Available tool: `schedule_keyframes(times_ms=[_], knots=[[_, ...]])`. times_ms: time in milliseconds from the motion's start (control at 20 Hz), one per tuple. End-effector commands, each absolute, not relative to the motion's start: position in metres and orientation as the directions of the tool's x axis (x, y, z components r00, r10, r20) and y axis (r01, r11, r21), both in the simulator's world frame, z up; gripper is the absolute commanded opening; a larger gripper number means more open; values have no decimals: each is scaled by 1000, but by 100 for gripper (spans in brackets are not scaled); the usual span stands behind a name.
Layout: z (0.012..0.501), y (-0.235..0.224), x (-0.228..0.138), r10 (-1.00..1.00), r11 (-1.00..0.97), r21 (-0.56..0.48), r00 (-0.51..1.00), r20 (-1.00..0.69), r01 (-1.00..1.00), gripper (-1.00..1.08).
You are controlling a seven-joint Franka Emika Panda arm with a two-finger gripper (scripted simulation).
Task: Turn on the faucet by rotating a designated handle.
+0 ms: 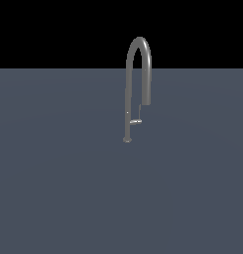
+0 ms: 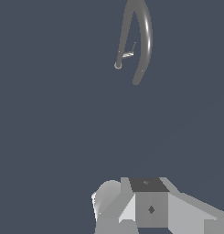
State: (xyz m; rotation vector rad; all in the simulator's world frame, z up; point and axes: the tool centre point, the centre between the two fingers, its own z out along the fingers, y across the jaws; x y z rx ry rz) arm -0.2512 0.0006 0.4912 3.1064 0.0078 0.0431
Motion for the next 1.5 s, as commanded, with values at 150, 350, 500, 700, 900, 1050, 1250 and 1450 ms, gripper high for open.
schedule_keyframes(times_ms=[150, 350, 500, 700, 900, 1050, 1250, 1450], knots=[[494, 1, -251, 5, -999, 32, 999, 33, 4, -100], [505, 2, -252, 1, -1000, 17, 998, 58, 0, -100], [519, 3, -253, -4, -1000, -4, 996, 88, -4, -100], [546, 2, -255, -17, -999, -47, 990, 141, -10, -100], [579, -1, -261, -38, -994, -113, 978, 204, -15, -100], [607, -7, -267, -62, -984, -178, 966, 251, -17, -100], [642, -22, -275, -101, -961, -275, 949, 300, -16, -100], [672, -42, -282, -146, -926, -377, 934, 327, -13, -100]])
